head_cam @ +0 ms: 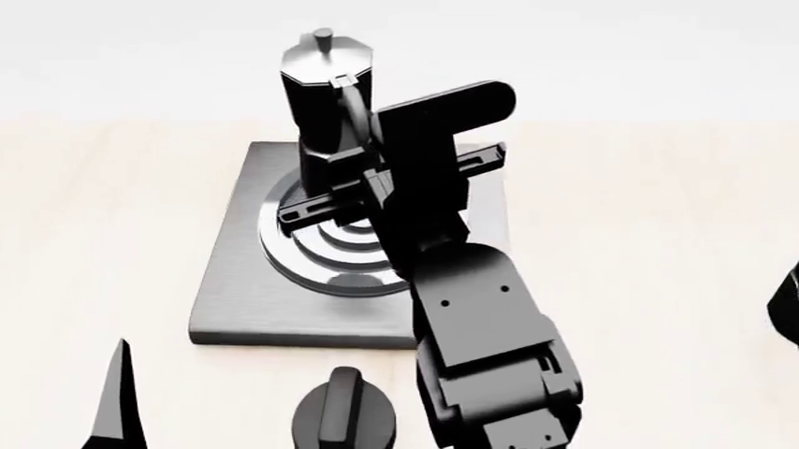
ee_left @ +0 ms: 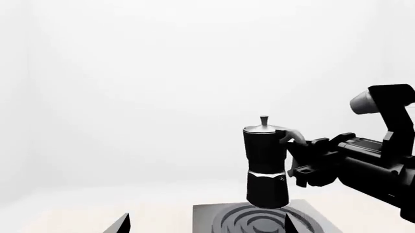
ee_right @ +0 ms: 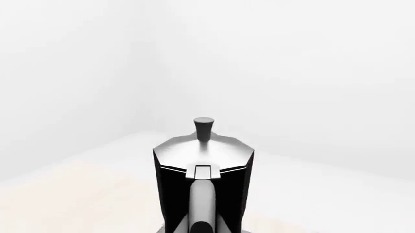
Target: Put both moka pots on the stove.
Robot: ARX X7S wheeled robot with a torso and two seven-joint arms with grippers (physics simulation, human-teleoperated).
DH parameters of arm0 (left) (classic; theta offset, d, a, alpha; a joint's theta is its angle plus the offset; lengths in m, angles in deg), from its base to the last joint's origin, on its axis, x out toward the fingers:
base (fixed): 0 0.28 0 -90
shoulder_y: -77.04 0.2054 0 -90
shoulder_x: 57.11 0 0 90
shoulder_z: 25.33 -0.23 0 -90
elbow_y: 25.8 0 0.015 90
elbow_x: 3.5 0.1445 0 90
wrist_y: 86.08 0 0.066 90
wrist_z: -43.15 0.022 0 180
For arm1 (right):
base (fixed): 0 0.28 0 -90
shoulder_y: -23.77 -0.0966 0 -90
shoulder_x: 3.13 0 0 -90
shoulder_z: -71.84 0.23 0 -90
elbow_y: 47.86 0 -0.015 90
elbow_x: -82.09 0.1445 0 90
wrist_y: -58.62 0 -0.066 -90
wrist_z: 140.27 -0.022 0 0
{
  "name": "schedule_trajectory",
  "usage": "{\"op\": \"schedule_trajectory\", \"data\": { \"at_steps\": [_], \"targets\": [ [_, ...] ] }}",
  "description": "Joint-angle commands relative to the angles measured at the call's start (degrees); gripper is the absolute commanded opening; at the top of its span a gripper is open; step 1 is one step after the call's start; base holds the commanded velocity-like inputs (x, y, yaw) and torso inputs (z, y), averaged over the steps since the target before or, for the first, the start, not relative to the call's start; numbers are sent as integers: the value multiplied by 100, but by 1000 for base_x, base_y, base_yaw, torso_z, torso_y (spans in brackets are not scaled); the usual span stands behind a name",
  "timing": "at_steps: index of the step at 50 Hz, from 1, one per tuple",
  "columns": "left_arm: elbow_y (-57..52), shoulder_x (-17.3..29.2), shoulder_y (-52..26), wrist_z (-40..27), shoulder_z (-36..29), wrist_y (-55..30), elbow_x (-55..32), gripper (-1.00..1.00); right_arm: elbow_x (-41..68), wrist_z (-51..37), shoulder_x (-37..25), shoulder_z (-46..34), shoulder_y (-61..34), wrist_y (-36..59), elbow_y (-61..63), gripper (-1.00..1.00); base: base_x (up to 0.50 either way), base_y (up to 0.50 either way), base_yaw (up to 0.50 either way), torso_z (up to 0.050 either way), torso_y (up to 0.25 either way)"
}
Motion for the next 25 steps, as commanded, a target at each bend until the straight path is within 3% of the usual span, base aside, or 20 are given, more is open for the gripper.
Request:
{"op": "schedule_trajectory", "data": {
  "at_steps": [1, 18, 25],
  "targets": [
    [25, 20, -3, -12, -34, 15, 37, 100, 163, -74, 3, -239, -151, -210, -42, -100, 0, 0, 0, 0, -162],
    [24, 23, -17, -43, -26, 35, -8, 100, 409, -79, -53, -443, -107, -408, -81, -100, -1, 0, 0, 0, -158],
    [22, 11, -1, -24, -21, 114, -73, 100, 456, -71, -90, -504, -91, -462, -155, -100, 0, 0, 0, 0, 0]
  ]
}}
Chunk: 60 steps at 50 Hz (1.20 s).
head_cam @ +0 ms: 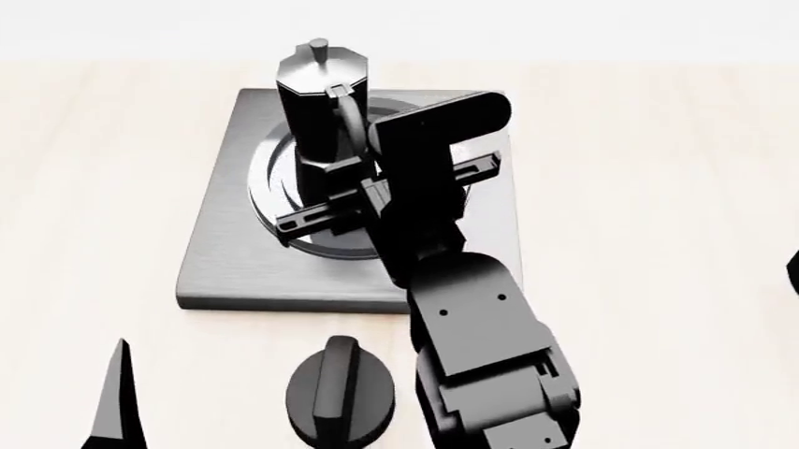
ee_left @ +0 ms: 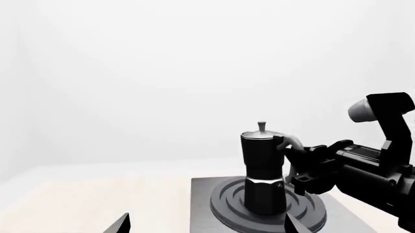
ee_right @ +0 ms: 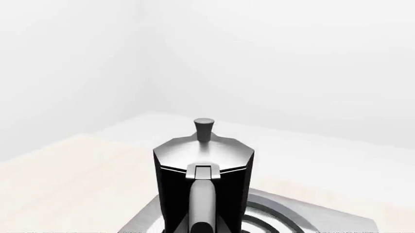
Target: Put both moka pots on the stove.
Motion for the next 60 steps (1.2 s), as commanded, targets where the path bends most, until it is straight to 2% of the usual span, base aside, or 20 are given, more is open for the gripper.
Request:
{"op": "schedule_trajectory", "data": {
  "at_steps": [1, 28, 29, 39, 45, 49, 53, 60],
  "targets": [
    [15, -9, 8, 0, 0, 66, -48, 100, 39, 11, -34, -38, -59, -155, 62, -100, 0, 0, 0, 0, 0],
    [26, 12, 3, -40, -24, 96, -71, 100, 217, 78, 0, -211, -36, -387, -556, -100, 0, 0, 0, 0, 0],
    [-3, 20, 0, -48, -29, 63, -72, 100, 227, 37, -8, -210, -28, -373, -527, 100, 0, 0, 0, 0, 0],
    [9, 29, -4, -57, -42, 84, -73, 100, 303, -24, -41, -274, -20, -366, -534, 100, 0, 0, 0, 0, 0],
    [-3, 39, -11, -70, -31, 81, -89, 100, 400, -303, -329, -337, 252, 18, 452, 100, 0, 0, 0, 0, 0],
    [-26, 51, -8, -88, -12, 71, -105, 100, 551, -711, -838, -357, 715, 463, 1996, 100, 0, 0, 0, 0, 0],
    [-24, 50, -2, -95, -32, 78, -89, 100, 915, -1362, -1667, -305, 1432, 1124, 4218, 100, 0, 0, 0, 0, 0],
    [-20, 58, 12, -97, -57, 111, -67, 100, 1242, -2059, -2603, -219, 2023, 1731, 6348, 100, 0, 0, 0, 0, 0]
  ]
}}
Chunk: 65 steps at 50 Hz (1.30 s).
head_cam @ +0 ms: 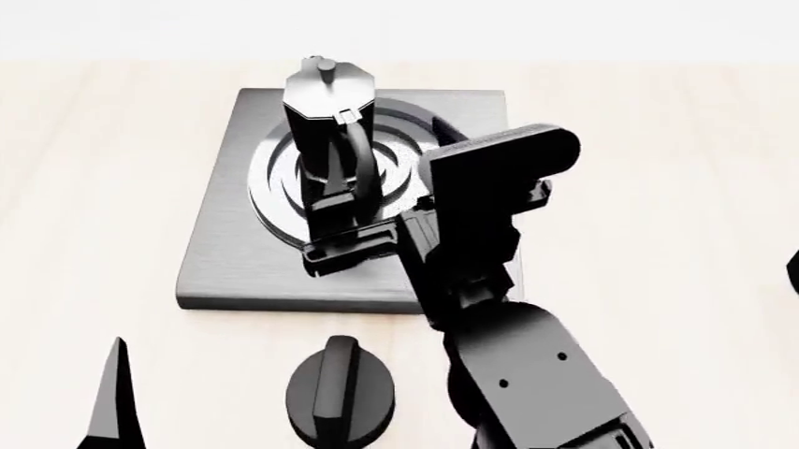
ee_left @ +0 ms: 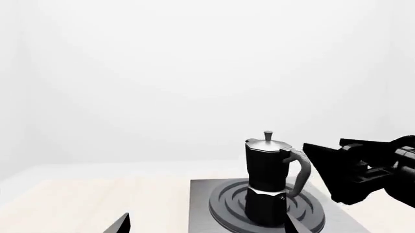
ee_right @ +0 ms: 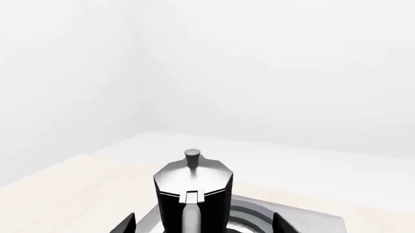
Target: Put both moka pots on the stove.
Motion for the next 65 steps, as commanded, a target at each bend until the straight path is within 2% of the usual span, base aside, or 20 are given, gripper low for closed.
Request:
{"op": "schedule_trajectory", "data": {
  "at_steps": [1, 7, 8, 11, 14, 15, 16, 17, 18, 20, 25, 27, 29, 30, 31, 33, 36, 40, 54, 65],
  "targets": [
    [-20, 18, 12, -18, -25, 15, 19, 100, 428, -1104, -1351, 100, 970, 944, 3352, 100, 0, 0, 0, 0, 0],
    [-38, 24, 22, -27, -27, 27, 8, 100, 499, -1763, -2013, 447, 1336, 1077, 4580, 100, 0, 0, 0, 0, 0],
    [-38, 23, 19, -31, -28, 26, 10, 100, 1359, -1907, -2117, 804, 1483, 1166, 4785, 100, 0, 0, 0, 0, 0],
    [-39, 30, 23, -35, -35, 24, 15, 100, 1470, -2025, -2342, 913, 1649, 1085, 5107, 100, 0, 0, 0, 0, 0],
    [-78, 43, 22, -56, -8, 1, -9, 100, 1155, -1894, -2360, 1320, 2135, 233, 5287, 100, 0, 0, 0, 0, 0],
    [-76, 42, 21, -57, -9, 4, -12, 100, 1486, -1974, -2573, 1415, 2209, 357, 5433, 100, 0, 0, 0, 0, 0],
    [-77, 41, 23, -59, -12, 6, -13, 100, 1279, -1975, -2611, 1476, 2297, 213, 5523, 100, 0, 0, 0, 0, 0],
    [-82, 41, 23, -55, -32, 8, 4, 100, 1725, -2229, -2796, 1680, 2403, 302, 5610, 100, 0, 0, 0, 0, 0],
    [-90, 41, 25, -57, -28, 12, -8, 100, 1541, -2156, -3033, 1670, 2470, 360, 5759, 100, 0, 0, 0, 0, 0],
    [-115, 50, 21, -66, -18, -10, -24, 100, 1066, -2133, -3149, 2040, 2881, -192, 5786, 100, 0, 0, 0, 0, 0],
    [-114, 55, 15, -79, -9, -3, -30, 100, 1756, -2472, -3983, 2713, 3619, -115, 5823, 100, 0, 0, 0, 0, 0],
    [-133, 59, 10, -90, -6, -19, -33, 100, 1131, -2613, -4347, 3013, 4121, -195, 5836, 100, 0, 0, 0, 0, 0],
    [-96, 56, 15, -83, -17, 12, -20, 100, 1758, -2637, -4552, 3449, 4573, -369, 5823, 100, 0, 0, 0, 0, 0],
    [-111, 60, 15, -88, -25, 7, -6, 100, 1401, -2876, -4757, 3769, 4978, -324, 5798, 100, 0, 0, 0, 0, 0],
    [-112, 61, 14, -89, -26, 7, -7, 100, 1400, -2873, -4762, 3795, 5015, -338, 5803, 100, 0, 0, 0, 0, 0],
    [-99, 64, 13, -88, -35, 53, 37, 100, 1204, -2859, -4978, 4507, 5807, -418, 5692, 100, 0, 0, 0, 0, 0],
    [-58, 65, 14, -84, -32, 88, 43, 100, 1471, -2726, -4994, 5299, 6405, -452, 5568, 100, 0, 0, 0, 0, 0],
    [-134, 97, 14, -118, 23, 46, 8, 100, 1501, -2326, -5015, 5850, 6861, -399, 5324, 100, 0, 0, 0, 0, 0],
    [-75, 90, 8, -132, 36, 92, -34, 100, 2438, -1472, -5407, 6816, 6972, 109, 4194, 100, 0, 0, 0, 0, 0],
    [-30, 67, 1, -112, -66, 109, -16, 100, 2923, -1187, -6176, 6340, 6589, 308, 3290, 100, 0, 0, 0, 0, 0]
  ]
}}
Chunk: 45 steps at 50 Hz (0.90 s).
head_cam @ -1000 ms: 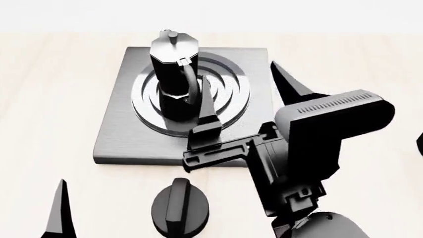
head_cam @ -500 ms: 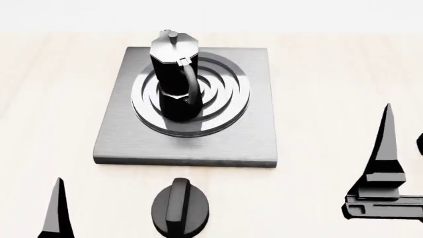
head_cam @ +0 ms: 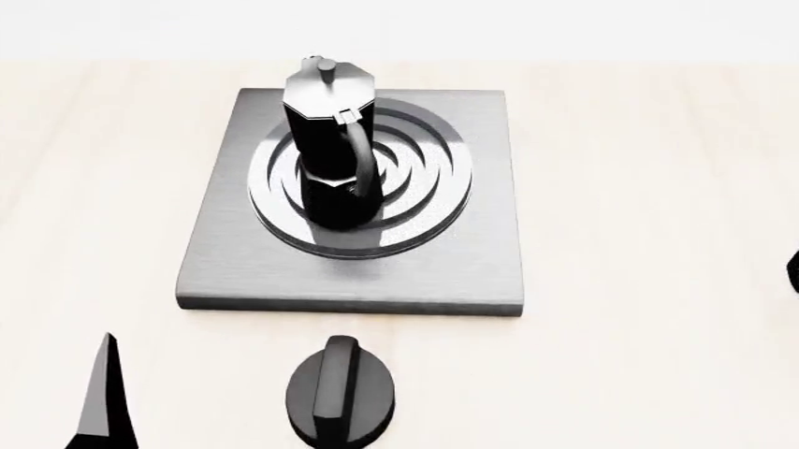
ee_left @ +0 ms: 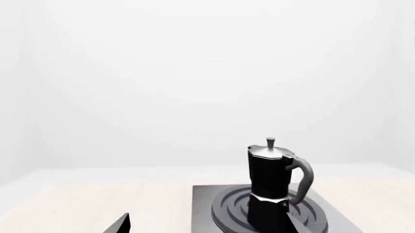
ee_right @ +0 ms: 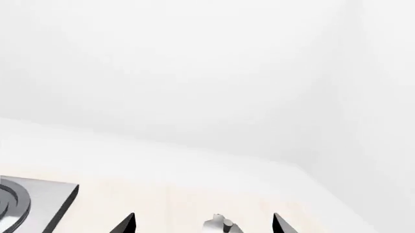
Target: Put both moka pots on the stove.
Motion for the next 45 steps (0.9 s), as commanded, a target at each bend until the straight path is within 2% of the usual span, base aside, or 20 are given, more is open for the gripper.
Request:
{"op": "schedule_trajectory", "data": {
  "at_steps": [1, 4, 7, 10, 11, 12, 13, 15, 18, 35, 45],
  "targets": [
    [31, -12, -10, 6, -68, 12, 11, 100, 637, 373, -828, -255, -226, 90, -996, 100, 0, 0, 0, 0, 0],
    [10, -7, -20, -5, -78, -26, 2, 100, 1116, 498, -1327, -944, -465, -183, -1381, 100, 0, 0, 0, 0, 0],
    [7, 3, -23, -16, -52, -23, -13, 100, 1694, 531, -1923, -1599, -435, -855, -1766, 100, 0, 0, 0, 0, 0],
    [-7, 18, -22, -28, -23, -27, -31, 100, 1799, 758, -1958, -1591, -494, -713, -1945, 100, 0, 0, 0, 0, 0],
    [38, 7, -28, -21, -33, 1, -19, 100, 1223, 1139, -1163, -2450, -1353, 146, -2026, 100, 0, 0, 0, 0, 0],
    [58, 0, -32, -19, -39, 11, -19, 100, 689, 1338, -766, -3310, -2213, 1006, -2196, 100, 0, 0, 0, 0, 0],
    [27, 5, -35, -26, -52, -20, -14, 100, 501, 1475, -649, -3701, -3072, 1266, -2287, 100, 0, 0, 0, 0, 0],
    [27, -1, -40, -29, -84, -32, 8, 100, 504, 1691, -545, -3834, -4675, 1508, -2460, 100, 0, 0, 0, 0, 0],
    [48, -2, -49, -22, -95, -16, 13, 100, 575, 1815, -464, -3904, -5023, 1813, -2656, 100, 0, 0, 0, 0, 0],
    [98, 20, -44, -29, -96, 42, 8, 100, 20, 2354, -55, -4550, -6400, 2884, -3015, 100, 0, 0, 0, 0, 0],
    [101, 30, -36, -40, -104, 68, 10, 100, -73, 2402, 121, -4626, -6386, 2861, -3281, 100, 0, 0, 0, 0, 0]
  ]
}}
